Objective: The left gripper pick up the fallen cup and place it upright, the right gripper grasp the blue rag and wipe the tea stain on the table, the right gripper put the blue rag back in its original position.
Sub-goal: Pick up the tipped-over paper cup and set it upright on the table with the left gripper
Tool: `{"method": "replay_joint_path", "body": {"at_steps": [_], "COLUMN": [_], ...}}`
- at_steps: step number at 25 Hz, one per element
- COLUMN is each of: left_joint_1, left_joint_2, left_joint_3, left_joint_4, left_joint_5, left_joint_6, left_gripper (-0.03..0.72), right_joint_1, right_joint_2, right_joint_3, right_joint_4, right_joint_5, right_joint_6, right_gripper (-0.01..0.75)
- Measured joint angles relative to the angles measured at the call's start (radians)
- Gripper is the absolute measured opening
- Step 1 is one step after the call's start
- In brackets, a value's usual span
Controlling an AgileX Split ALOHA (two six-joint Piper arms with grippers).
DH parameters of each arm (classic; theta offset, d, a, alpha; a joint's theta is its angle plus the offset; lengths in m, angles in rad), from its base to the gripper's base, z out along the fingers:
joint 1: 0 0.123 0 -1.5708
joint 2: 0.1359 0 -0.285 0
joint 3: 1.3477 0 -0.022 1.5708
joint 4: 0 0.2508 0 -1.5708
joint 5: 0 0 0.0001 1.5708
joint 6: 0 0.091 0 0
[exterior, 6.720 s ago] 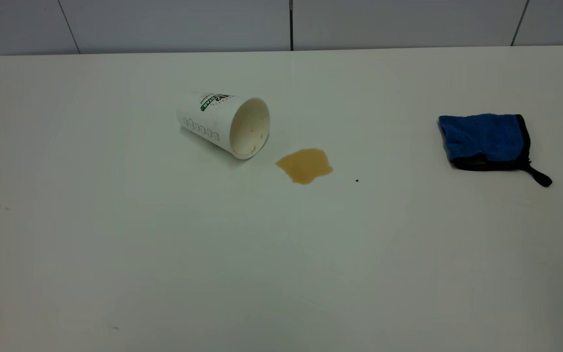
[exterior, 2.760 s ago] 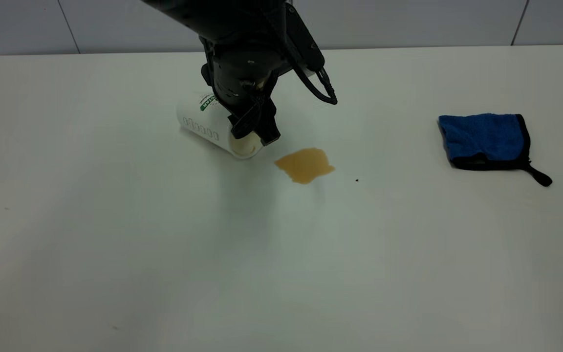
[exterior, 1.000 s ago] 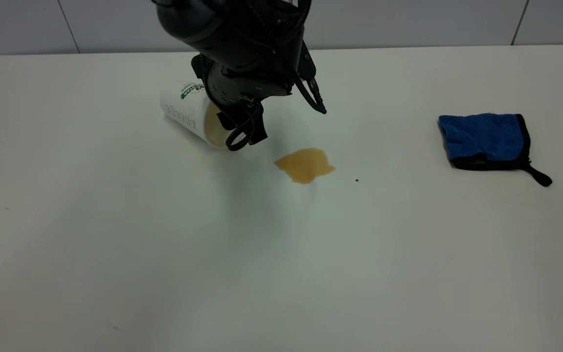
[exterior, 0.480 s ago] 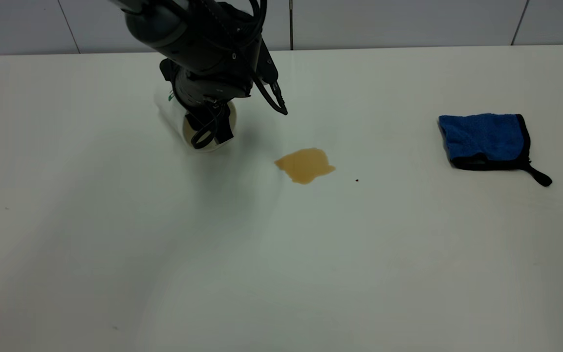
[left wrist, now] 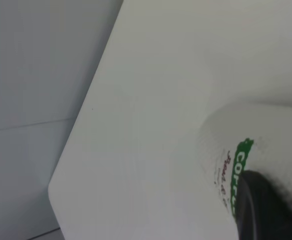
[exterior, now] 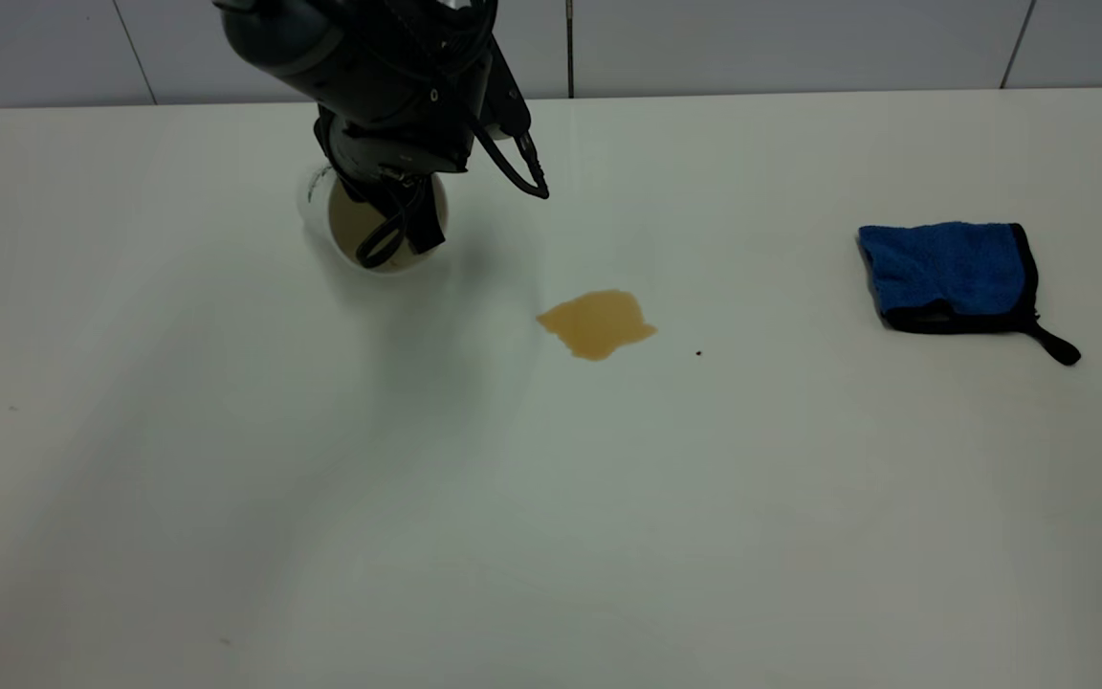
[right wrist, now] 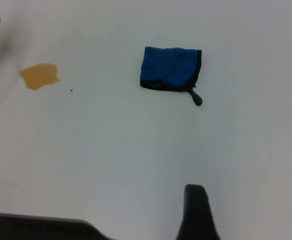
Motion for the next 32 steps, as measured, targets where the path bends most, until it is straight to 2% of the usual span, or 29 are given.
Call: {"method": "replay_joint_path", "body": {"at_steps": [8,15,19,27,30,32], "left_joint_1": [0.017,0.109,0.164,0.292,0.331,0.346], "left_joint_2": [-0.179,-0.269,-0.269,-0.269,-0.258,-0.242], "left_joint_3": [0.003,0.003,0.004,0.004,0.004,0.004], "left_joint_4": [-0.235,-0.653,-0.957,-1.575,-1.733,-1.779], "left_joint_5": [-0.046,-0.095,-0.111,-0.079,-0.048,-0.036], "left_joint_6": [-0.002,0.067,0.262,0.787,0.92,0.966], "left_gripper": [0.01,0.01,0.01,0.01,0.01,0.01], "right_joint_1": [0.0,0.0,0.0,0.0,0.0,0.0], "right_joint_2": [0.0,0.0,0.0,0.0,0.0,0.0], "right_joint_3": [0.0,0.0,0.0,0.0,0.0,0.0], "right_joint_4": [0.0,0.0,0.0,0.0,0.0,0.0], "right_joint_5": [0.0,0.0,0.0,0.0,0.0,0.0], "right_joint_6": [0.0,0.0,0.0,0.0,0.0,0.0], "right_gripper": [0.58,0.58,0.58,0.58,0.58,0.58]}}
